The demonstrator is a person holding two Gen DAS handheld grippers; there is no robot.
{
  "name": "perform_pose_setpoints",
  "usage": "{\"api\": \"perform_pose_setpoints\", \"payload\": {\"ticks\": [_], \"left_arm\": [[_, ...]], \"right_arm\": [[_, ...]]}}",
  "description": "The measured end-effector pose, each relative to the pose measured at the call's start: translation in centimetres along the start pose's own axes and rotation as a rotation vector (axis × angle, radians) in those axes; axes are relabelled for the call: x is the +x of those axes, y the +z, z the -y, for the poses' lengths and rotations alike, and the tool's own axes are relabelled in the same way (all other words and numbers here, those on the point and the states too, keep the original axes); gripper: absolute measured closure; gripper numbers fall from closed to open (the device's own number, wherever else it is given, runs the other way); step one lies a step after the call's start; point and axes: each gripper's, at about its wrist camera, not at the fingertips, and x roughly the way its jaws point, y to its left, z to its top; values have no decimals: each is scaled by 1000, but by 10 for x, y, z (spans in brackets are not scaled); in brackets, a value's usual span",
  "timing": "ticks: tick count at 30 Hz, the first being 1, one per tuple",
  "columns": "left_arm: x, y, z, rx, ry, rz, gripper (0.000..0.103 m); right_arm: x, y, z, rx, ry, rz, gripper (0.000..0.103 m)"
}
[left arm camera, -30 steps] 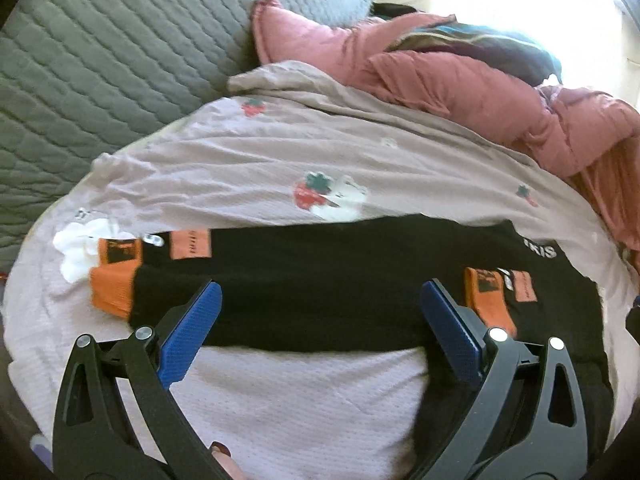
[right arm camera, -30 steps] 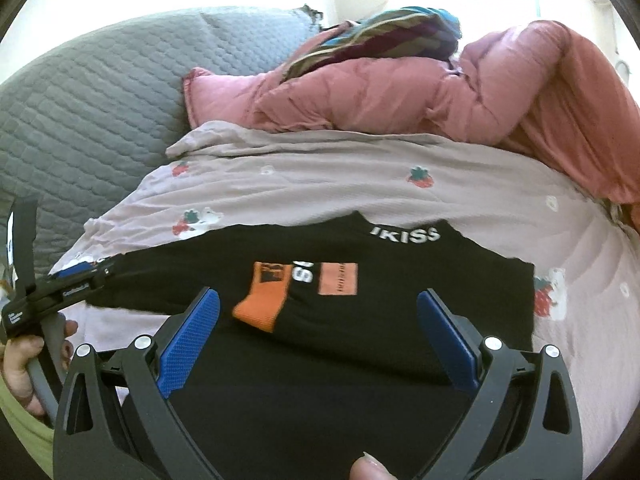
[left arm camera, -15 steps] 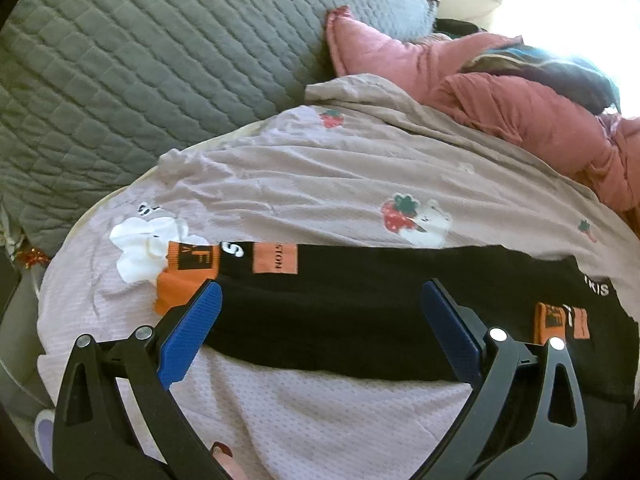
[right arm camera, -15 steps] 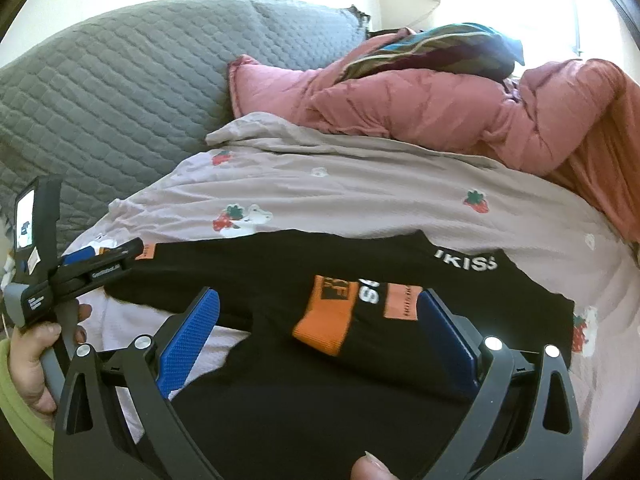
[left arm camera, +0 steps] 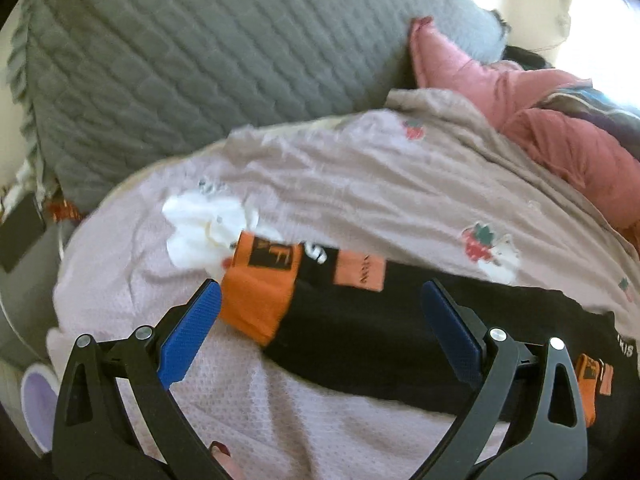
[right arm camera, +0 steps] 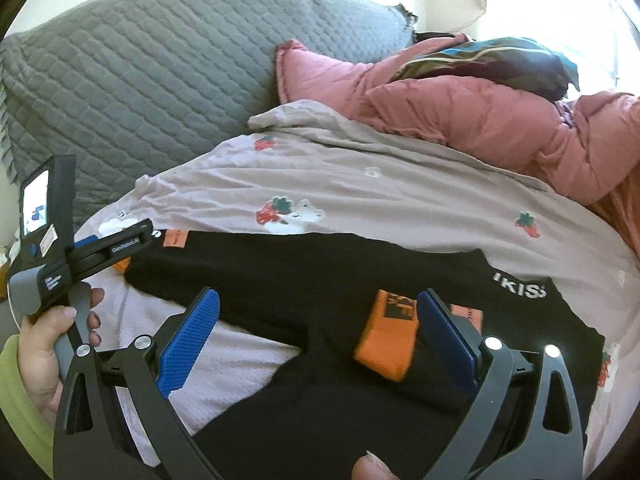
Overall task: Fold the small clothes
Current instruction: 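Close the left tool on the other orange cuff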
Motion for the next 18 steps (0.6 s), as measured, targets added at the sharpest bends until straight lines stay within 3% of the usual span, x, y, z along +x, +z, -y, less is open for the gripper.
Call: {"api": "perform_pose_setpoints", "payload": {"ticks": [14,16,18], "left_arm": [[48,-11,-31,-130,-6,-99,10],[52,-12,-32,-138,-12,-107,14],[56,-11,-32,-137,-15,-111,25]], "right_arm": [[41,-7,-22,-26,35,-59,5],[45,-10,-20,-15,34,-67,5],[47,-12,-17,-3,31,-72,5]]}}
